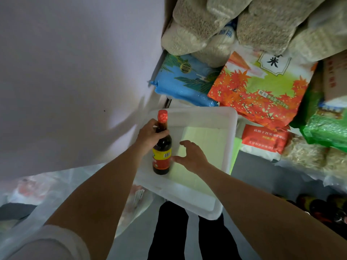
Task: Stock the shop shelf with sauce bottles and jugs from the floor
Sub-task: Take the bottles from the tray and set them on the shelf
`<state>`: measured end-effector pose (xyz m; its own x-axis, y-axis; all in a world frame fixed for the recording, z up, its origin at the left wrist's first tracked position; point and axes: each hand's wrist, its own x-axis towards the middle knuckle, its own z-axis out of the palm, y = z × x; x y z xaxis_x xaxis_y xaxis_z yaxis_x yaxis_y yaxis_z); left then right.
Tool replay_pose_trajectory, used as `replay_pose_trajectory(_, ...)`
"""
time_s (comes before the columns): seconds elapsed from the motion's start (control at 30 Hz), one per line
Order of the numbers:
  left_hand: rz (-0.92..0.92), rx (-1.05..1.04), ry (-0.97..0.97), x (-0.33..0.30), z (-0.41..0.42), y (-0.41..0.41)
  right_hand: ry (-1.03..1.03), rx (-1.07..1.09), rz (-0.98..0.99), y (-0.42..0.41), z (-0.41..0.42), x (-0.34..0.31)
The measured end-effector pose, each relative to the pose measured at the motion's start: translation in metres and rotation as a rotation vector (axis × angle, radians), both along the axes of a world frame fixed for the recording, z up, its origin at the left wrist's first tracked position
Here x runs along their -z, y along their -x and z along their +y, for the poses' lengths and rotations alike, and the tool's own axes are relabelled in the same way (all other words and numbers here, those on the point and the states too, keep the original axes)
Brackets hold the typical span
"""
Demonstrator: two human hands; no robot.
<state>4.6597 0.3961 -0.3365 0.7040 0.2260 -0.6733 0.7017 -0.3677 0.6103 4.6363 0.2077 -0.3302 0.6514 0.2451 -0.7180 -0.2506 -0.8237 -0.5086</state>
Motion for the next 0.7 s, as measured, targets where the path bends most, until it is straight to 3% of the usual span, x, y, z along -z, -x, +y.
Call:
replay_pose_trajectory(0.17, -0.162, -0.058, 0.045, -0.093, -0.008, -0.017, -0.066, 0.097, -0.056, -0.001, -0.004, -0.058)
replay_pose_trajectory(0.37, -0.369, 0.049, -0.099, -0.225, -0.035, -0.048, -0.2, 0.274, -0.221, -0.009, -0.001, -0.148)
replay_pose_trajectory(0.57, -0.61, 0.046, -0.262, -0.366, -0.068, -0.064, -0.298, 0.413, -0.564, -0.016, -0.012, -0.238)
replay_pose_trajectory(0.7, -0.804, 0.085, -0.222, -0.447, -0.096, -0.071, -0.329, 0.491, -0.778, -0.029, -0.035, -0.31)
